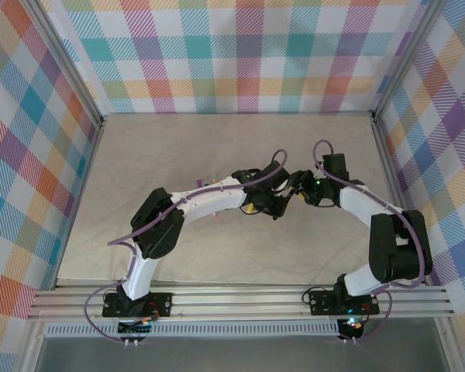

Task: Open the pen caps

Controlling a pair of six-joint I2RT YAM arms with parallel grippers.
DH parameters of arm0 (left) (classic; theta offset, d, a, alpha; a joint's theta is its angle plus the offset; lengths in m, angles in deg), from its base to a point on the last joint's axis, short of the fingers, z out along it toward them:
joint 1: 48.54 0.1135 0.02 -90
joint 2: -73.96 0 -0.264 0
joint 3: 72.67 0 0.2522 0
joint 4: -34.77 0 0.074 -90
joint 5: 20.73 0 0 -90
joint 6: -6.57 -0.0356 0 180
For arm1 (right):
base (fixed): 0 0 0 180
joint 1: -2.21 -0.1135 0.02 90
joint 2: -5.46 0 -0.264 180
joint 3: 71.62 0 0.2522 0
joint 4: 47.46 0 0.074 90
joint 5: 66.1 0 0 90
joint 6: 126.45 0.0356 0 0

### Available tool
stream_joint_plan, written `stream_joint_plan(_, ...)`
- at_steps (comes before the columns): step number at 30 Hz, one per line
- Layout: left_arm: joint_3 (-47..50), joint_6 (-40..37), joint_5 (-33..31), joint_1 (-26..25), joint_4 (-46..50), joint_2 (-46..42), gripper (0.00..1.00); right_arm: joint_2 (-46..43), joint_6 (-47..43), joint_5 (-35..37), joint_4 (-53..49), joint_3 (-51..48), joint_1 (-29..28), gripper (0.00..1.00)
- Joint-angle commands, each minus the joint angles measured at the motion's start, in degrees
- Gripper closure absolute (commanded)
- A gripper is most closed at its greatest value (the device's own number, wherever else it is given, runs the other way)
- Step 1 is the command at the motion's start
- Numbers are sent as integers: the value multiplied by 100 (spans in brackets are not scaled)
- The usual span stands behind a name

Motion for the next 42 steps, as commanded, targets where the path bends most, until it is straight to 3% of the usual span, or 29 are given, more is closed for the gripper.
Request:
stream_joint_plan(1, -131, 20, 12, 56, -34, -82, 100, 81, 48, -180, 159, -94, 21, 47)
stream_joint_plan(5, -120, 33, 21, 54, -52, -94, 100, 137, 47, -220, 201, -138, 23, 50)
stream_joint_plan(10, -91, 33, 21, 56, -52, -148, 100, 293, 75, -309, 310, -133, 21, 65)
stream_joint_plan(12, -64, 16, 6, 56, -44, -179, 100, 377, 116, -376, 381, -122, 21, 77)
stream_joint_plan(14, -33, -1, -37, 58, -17, -199, 100, 434, 182, -387, 401, -108, 24, 100)
stream_joint_plan(17, 9, 41, -141, 95, 55, -194, 100, 451, 282, -483, 501, -133, 10, 100)
stream_joint_plan(21, 18, 140, -175, 161, 47, -92, 75, 357, 363, -556, 538, -148, -5, 100)
stream_joint_plan(23, -9, 157, -146, 161, 11, -47, 69, 313, 376, -584, 514, -150, -13, 100)
stream_joint_plan(42, -306, 209, -89, 161, 86, 291, 66, 137, 443, -761, 509, -113, -189, 100)
